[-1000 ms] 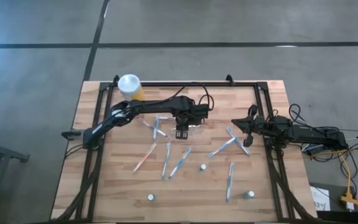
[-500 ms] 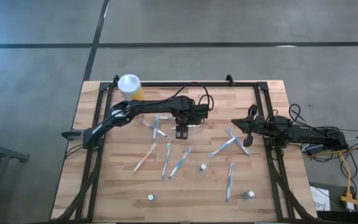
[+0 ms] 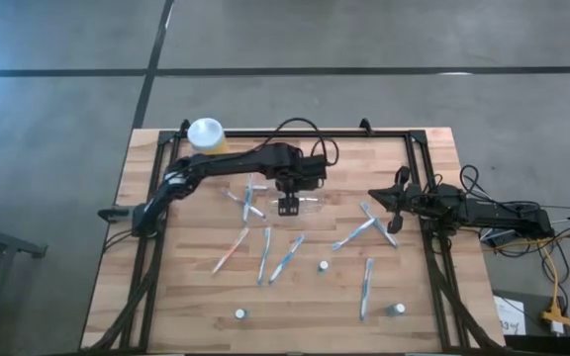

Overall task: Pick & Place toothbrushing station
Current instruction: Put the bottom left mouthwash into the middle section of the transparent organizer

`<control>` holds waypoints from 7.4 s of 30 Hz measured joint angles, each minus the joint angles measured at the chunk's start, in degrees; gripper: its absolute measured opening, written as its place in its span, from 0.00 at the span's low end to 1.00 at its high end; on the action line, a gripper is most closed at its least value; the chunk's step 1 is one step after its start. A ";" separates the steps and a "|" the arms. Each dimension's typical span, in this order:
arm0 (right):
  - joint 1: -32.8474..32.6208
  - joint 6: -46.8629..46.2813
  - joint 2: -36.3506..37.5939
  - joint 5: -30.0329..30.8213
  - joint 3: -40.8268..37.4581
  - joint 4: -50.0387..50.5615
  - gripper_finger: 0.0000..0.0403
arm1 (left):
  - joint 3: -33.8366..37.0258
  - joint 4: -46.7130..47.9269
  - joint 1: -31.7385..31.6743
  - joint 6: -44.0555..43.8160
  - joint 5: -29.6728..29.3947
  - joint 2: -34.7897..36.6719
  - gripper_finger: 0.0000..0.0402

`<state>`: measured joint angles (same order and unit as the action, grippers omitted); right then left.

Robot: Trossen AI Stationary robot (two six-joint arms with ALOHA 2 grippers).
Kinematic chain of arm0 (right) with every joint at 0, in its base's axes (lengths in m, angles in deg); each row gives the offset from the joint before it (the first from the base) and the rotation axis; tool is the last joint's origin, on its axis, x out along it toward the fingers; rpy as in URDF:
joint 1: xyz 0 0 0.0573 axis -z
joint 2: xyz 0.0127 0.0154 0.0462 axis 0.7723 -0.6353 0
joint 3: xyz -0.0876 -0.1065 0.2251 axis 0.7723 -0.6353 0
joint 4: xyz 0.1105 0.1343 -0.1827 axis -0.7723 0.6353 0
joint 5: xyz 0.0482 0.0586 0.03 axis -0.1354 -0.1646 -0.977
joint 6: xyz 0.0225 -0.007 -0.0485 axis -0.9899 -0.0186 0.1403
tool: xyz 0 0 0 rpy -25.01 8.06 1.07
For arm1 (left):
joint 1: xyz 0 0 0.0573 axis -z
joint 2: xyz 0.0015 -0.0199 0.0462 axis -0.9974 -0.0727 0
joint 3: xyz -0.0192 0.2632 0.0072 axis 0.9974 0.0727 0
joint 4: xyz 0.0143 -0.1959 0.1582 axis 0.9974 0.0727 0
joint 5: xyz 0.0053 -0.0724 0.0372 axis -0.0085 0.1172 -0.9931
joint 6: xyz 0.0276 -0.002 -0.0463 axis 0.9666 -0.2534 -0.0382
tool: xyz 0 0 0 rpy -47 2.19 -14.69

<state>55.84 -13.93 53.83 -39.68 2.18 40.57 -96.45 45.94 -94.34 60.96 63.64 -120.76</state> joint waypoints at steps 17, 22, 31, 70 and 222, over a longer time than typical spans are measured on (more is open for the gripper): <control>0.02 0.18 -0.03 -0.02 0.00 0.14 0.02 | 10.36 -4.06 13.11 -13.61 5.79 32.31 0.72; 0.02 0.18 0.04 -0.04 0.00 -0.21 0.02 | 23.47 -11.55 18.43 -20.97 5.85 43.89 0.64; 0.01 0.40 0.03 -0.04 0.00 -0.22 0.02 | 50.15 -28.97 25.16 -21.61 -3.45 64.53 0.40; 0.01 -0.06 0.04 -0.06 0.00 -0.77 0.02 | 109.63 -88.78 25.72 -22.72 -5.70 87.14 0.01; -0.02 -9.35 -0.40 -6.36 0.00 4.08 0.02 | 62.93 -35.19 43.85 -40.61 -13.91 58.94 0.24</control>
<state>55.82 -23.28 53.43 -46.04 2.18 44.65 -33.53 10.75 -50.49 20.35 49.72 -61.82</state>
